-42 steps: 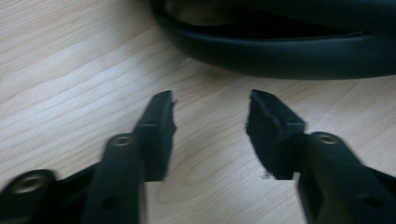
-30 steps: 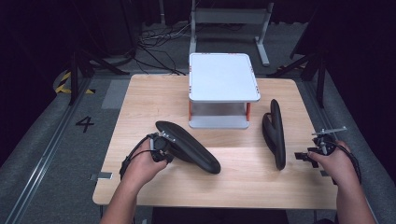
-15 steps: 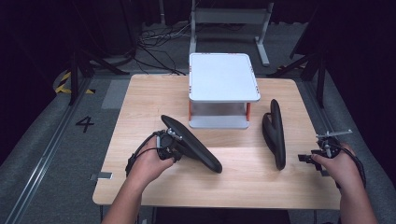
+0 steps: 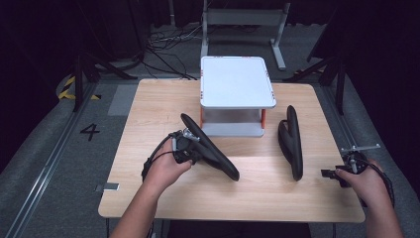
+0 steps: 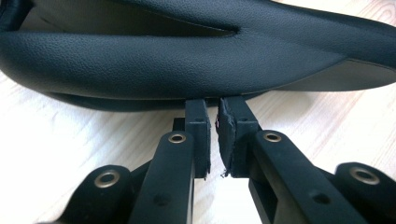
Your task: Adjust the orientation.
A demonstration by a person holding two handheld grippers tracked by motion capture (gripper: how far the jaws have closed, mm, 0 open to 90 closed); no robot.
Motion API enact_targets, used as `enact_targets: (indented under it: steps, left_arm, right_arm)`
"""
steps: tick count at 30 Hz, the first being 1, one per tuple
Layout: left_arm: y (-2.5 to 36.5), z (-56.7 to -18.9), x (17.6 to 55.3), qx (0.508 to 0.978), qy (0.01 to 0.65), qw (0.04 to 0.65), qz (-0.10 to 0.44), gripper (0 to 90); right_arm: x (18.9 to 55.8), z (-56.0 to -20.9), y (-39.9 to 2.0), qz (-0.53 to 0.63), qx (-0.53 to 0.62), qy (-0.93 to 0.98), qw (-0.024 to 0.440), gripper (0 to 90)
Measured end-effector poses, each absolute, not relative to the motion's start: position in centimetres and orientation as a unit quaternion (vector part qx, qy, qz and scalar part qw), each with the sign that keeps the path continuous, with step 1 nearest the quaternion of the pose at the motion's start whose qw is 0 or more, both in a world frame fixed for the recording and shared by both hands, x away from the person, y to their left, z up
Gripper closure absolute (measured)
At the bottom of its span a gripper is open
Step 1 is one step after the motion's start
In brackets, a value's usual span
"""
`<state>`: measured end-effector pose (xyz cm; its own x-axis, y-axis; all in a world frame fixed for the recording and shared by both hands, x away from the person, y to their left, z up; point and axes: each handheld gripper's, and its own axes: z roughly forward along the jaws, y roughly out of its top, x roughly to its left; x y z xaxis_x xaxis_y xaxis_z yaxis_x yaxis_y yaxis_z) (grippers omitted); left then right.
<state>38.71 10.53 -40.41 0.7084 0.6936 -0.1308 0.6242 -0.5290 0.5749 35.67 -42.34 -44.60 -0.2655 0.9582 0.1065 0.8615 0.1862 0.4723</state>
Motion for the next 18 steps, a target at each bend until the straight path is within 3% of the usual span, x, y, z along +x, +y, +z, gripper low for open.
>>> enact_targets:
  steps: [18]
  left_arm:
    - [7.6, -41.3, 41.1, 0.875, 0.357, 0.324, 0.054, 79.4]
  right_arm:
    - [32.9, -45.0, -44.7, 0.223, 0.633, 0.733, 0.111, 31.8]
